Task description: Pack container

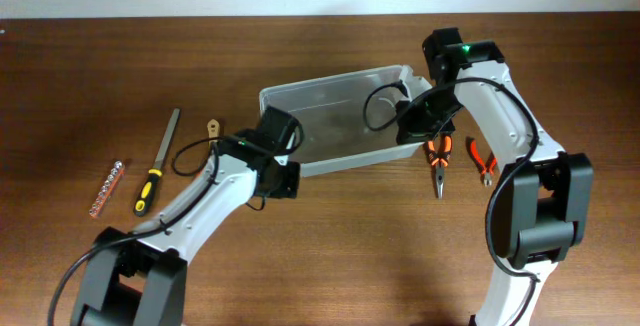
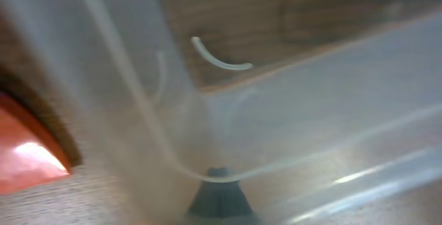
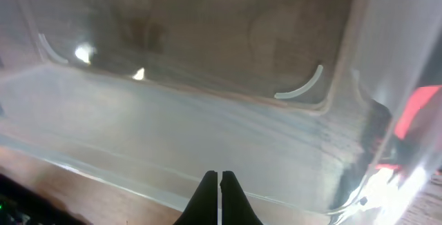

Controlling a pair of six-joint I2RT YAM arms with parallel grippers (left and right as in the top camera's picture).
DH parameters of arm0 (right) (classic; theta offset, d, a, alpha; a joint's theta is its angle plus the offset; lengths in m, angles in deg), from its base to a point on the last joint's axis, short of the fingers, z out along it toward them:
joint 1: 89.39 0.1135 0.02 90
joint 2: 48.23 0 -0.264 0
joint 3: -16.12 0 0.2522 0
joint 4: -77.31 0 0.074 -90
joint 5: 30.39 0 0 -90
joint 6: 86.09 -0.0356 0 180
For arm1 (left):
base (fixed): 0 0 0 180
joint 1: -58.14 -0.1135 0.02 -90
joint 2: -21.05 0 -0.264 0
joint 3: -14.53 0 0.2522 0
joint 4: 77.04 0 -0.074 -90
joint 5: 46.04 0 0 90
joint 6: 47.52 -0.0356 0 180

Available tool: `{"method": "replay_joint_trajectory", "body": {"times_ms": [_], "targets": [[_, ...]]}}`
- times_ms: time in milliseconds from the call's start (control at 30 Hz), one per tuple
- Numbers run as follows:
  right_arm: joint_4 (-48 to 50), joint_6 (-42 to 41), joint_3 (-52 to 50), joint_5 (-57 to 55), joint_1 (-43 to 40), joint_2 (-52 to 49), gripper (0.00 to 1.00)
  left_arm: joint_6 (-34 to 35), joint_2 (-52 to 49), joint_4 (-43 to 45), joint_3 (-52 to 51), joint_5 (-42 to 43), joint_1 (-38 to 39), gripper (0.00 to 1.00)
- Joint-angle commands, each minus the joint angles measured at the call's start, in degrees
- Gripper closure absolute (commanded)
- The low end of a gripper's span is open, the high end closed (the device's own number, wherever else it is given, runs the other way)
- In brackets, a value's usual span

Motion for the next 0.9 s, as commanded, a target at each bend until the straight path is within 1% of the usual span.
{"method": "replay_joint_trajectory", "body": {"times_ms": [0, 300, 433, 600, 700, 867], "targets": [[-0.28, 0.35, -0.48, -0.31, 1.25, -0.42, 0.96, -0.09, -0.42, 0.85, -0.44, -0.83, -1.7, 0.98], [-0.85, 0.13, -0.48, -0.31, 3.28, -0.37, 0.96, -1.68, -0.39, 2.4, -0.2, -0.81, -6.08, 0.98], [0.35, 0.15, 0.63, -0.35, 3.1, 0.96, 0.96, -1.81, 0.33, -0.98, 1.46, -0.55, -7.87, 0.98], [1.57, 0.13, 5.03, -0.37, 1.27, 4.44, 0.96, -2.86, 3.91, -8.04, 5.62, -1.33, -8.46, 0.98], [2.49, -0.44, 7.04, -1.01, -0.72, 5.97, 0.96, -2.86, 6.97, -8.28, 7.19, -3.32, -8.46, 0.98], [3.63, -5.05, 7.69, -6.38, -5.66, 6.1, 0.96, -2.89, 11.39, -8.28, 10.1, -7.8, -10.45, 0.97]]}}
